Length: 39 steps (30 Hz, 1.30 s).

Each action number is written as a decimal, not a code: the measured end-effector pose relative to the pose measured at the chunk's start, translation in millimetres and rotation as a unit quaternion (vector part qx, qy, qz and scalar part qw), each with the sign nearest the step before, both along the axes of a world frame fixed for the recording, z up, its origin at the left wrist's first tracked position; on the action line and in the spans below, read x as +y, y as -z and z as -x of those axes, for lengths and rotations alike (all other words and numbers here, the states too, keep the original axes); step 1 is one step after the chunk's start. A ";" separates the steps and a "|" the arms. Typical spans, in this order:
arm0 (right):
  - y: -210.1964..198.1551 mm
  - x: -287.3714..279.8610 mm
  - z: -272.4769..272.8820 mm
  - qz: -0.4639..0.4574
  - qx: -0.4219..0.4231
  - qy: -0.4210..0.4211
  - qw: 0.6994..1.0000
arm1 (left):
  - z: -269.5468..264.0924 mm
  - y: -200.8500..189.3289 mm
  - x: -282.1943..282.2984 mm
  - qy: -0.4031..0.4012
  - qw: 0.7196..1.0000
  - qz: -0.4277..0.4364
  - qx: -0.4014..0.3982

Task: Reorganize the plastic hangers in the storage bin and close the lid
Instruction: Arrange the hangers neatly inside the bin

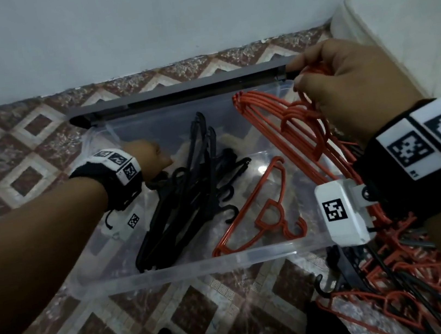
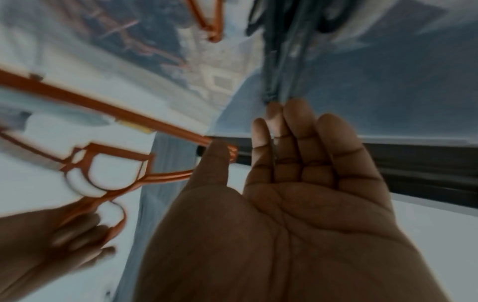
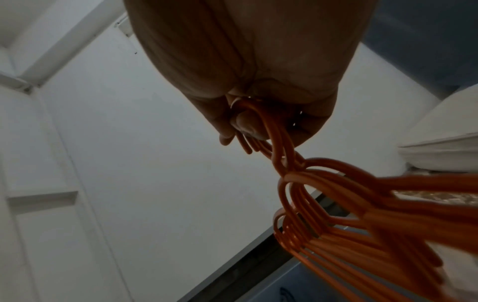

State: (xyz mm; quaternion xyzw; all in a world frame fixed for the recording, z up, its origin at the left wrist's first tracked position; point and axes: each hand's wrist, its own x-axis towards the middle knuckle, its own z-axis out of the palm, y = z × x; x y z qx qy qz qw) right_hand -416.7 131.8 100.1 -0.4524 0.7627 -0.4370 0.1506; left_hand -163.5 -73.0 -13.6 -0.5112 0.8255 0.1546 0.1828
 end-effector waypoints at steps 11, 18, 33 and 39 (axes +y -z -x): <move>-21.3 -13.0 -53.4 0.135 -0.198 -0.089 0.967 | 40.0 -35.7 107.1 -0.142 0.858 -0.318 0.377; -33.5 -7.3 -52.2 0.164 -0.413 -0.118 0.888 | 46.0 -57.5 112.4 -0.293 0.653 -0.349 0.605; 1.2 -13.2 -33.5 0.000 -0.262 0.012 0.965 | 39.1 -59.7 92.2 -0.232 0.830 0.008 0.506; 8.6 -4.4 -32.6 -0.131 0.057 -0.073 0.987 | 36.5 -75.1 104.2 -0.009 0.920 0.146 0.363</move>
